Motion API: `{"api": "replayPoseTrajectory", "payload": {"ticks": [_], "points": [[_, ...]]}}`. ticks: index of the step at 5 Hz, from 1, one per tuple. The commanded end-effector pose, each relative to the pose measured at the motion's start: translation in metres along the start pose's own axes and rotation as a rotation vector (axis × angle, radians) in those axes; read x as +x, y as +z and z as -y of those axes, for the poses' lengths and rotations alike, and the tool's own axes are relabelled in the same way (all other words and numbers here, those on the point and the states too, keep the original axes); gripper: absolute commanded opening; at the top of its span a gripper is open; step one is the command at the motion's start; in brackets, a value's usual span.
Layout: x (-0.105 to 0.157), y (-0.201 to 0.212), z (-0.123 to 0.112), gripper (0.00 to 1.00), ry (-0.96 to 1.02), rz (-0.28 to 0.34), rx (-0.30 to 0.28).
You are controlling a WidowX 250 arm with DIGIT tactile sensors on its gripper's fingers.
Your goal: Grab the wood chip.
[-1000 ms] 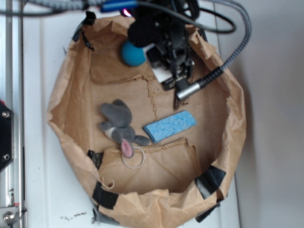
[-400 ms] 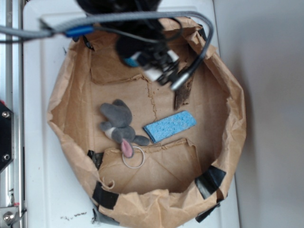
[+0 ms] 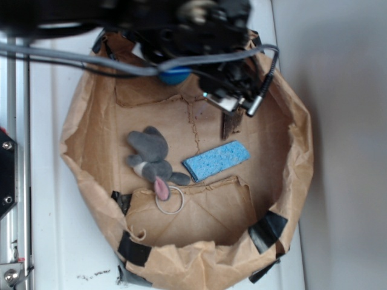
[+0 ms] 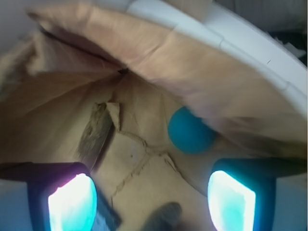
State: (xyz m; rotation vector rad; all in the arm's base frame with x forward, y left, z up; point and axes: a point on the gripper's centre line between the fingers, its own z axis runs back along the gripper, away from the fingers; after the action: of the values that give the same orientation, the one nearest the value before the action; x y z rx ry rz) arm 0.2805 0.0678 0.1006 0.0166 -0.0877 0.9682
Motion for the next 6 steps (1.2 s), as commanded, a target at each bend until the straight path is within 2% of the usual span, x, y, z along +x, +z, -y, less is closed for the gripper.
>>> {"api": "replayPoseTrajectory", "payload": {"ticks": [1, 4, 5, 6], "points": [[-0.003, -0.015, 0.022, 1.00, -0.009, 0.092, 0.007], [-0.003, -0.015, 0.022, 1.00, -0.009, 0.092, 0.007], [-0.009, -0.037, 0.035, 1.00, 0.031, 0.135, 0.009], [-0.017, -0.042, 0.041, 1.00, 0.004, 0.115, -0.020]]}}
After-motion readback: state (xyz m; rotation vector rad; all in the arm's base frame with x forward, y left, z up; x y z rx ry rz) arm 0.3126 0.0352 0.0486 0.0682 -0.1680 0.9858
